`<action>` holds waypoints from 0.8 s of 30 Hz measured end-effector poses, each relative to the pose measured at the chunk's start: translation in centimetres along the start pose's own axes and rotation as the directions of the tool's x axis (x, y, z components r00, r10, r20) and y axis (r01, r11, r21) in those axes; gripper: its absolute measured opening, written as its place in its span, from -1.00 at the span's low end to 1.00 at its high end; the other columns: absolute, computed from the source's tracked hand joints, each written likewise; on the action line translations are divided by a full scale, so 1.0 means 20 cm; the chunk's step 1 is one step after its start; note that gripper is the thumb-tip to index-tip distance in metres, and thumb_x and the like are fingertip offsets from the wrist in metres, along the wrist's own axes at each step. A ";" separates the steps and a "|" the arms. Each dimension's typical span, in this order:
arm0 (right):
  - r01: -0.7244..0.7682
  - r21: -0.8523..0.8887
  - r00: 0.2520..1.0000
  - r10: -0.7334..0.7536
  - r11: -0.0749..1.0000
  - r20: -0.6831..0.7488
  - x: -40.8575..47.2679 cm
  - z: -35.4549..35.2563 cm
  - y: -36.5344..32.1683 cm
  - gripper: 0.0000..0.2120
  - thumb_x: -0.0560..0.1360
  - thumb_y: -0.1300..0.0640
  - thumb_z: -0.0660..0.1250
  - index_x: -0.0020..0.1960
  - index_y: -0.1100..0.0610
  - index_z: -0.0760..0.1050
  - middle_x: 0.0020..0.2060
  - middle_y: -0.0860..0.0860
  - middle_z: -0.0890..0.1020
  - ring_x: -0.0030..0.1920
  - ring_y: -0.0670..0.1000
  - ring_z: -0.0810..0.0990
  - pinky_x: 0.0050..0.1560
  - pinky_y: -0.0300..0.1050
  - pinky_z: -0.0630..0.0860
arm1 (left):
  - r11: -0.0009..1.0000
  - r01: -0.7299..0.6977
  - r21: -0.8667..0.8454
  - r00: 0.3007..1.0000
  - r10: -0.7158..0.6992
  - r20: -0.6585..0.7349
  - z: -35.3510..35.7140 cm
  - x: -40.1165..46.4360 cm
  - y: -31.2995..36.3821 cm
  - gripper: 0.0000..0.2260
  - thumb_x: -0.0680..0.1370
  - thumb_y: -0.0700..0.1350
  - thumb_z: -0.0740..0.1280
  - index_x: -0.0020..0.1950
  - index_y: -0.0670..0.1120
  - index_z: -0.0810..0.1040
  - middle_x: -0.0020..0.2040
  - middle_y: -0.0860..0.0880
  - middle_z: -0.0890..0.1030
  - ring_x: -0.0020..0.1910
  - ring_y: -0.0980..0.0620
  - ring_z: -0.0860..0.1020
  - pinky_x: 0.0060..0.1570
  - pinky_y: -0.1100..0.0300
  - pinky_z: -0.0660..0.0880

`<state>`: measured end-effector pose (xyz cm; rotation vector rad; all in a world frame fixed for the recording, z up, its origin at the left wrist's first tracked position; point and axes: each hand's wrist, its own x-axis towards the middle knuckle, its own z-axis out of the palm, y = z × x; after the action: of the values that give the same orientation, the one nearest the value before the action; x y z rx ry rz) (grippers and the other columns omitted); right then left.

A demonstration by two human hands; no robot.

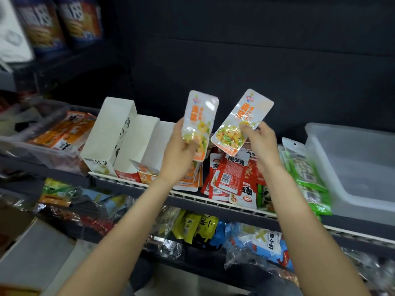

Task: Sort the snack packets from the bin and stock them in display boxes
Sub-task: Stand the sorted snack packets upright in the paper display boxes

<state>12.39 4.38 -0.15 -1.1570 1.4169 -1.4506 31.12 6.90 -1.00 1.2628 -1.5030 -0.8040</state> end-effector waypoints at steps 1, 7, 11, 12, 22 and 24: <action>0.008 0.008 1.000 -0.008 1.000 0.009 -0.01 0.00 -0.03 -0.85 0.53 0.15 0.32 0.09 0.05 0.53 0.00 -0.03 0.67 0.01 -0.03 0.65 0.09 0.00 0.58 | 0.996 0.006 -0.085 1.000 -0.006 -0.001 -0.06 0.00 0.05 -0.67 0.60 -0.20 0.22 0.35 -0.02 0.26 0.17 0.08 0.52 0.13 0.15 0.53 -0.02 0.36 0.54; 0.085 0.032 0.993 -0.087 0.996 0.078 -0.11 0.13 -0.13 -0.84 0.53 0.19 0.32 0.12 0.10 0.50 -0.05 -0.08 0.67 -0.08 -0.17 0.65 -0.13 -0.30 0.56 | 0.989 -0.142 0.040 0.984 0.136 0.115 -0.46 0.08 0.06 -0.65 0.59 -0.24 0.25 0.35 -0.01 0.34 0.15 0.16 0.54 0.09 0.29 0.55 0.07 0.33 0.51; 0.099 0.023 0.992 -0.101 0.995 0.077 -0.16 0.21 -0.13 -0.80 0.53 0.18 0.33 0.16 0.10 0.48 -0.03 -0.07 0.67 -0.08 -0.17 0.66 -0.17 -0.32 0.55 | 0.943 -0.176 0.281 0.966 0.110 0.235 -0.61 0.11 -0.04 -0.71 0.56 -0.20 0.30 0.22 0.07 0.42 0.13 0.08 0.56 0.03 0.09 0.61 0.04 0.18 0.54; 0.095 0.021 0.993 -0.096 0.995 0.072 -0.17 0.22 -0.13 -0.79 0.53 0.18 0.33 0.17 0.10 0.48 -0.02 -0.06 0.67 -0.06 -0.16 0.66 -0.15 -0.30 0.56 | 0.929 -0.173 0.328 0.961 0.086 0.263 -0.62 0.11 -0.07 -0.73 0.56 -0.20 0.31 0.20 0.07 0.43 0.12 0.08 0.56 0.04 0.06 0.60 0.04 0.19 0.54; 0.091 -0.038 0.993 -0.089 0.995 0.072 -0.25 0.24 -0.11 -0.76 0.53 0.19 0.33 0.20 0.11 0.47 0.08 0.00 0.65 0.02 -0.07 0.65 -0.01 -0.16 0.59 | 0.867 -0.167 0.470 0.893 -0.068 0.444 -0.67 0.10 -0.17 -0.70 0.57 -0.09 0.31 -0.36 0.11 0.59 -0.35 0.16 0.60 -0.28 0.25 0.54 -0.09 0.17 0.44; 0.100 -0.058 0.993 -0.096 0.993 0.069 -0.25 0.25 -0.12 -0.76 0.53 0.18 0.33 0.20 0.10 0.47 0.08 0.00 0.65 0.01 -0.08 0.65 -0.05 -0.20 0.59 | 0.831 -0.170 0.530 0.890 -0.102 0.445 -0.70 0.11 -0.18 -0.76 0.57 -0.08 0.30 -0.26 -0.04 0.65 -0.27 0.06 0.62 -0.22 0.15 0.55 -0.07 0.14 0.42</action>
<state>18.63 7.85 1.61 -1.3173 1.3844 -1.4310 45.57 5.32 0.54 1.5257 -2.2622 -0.6845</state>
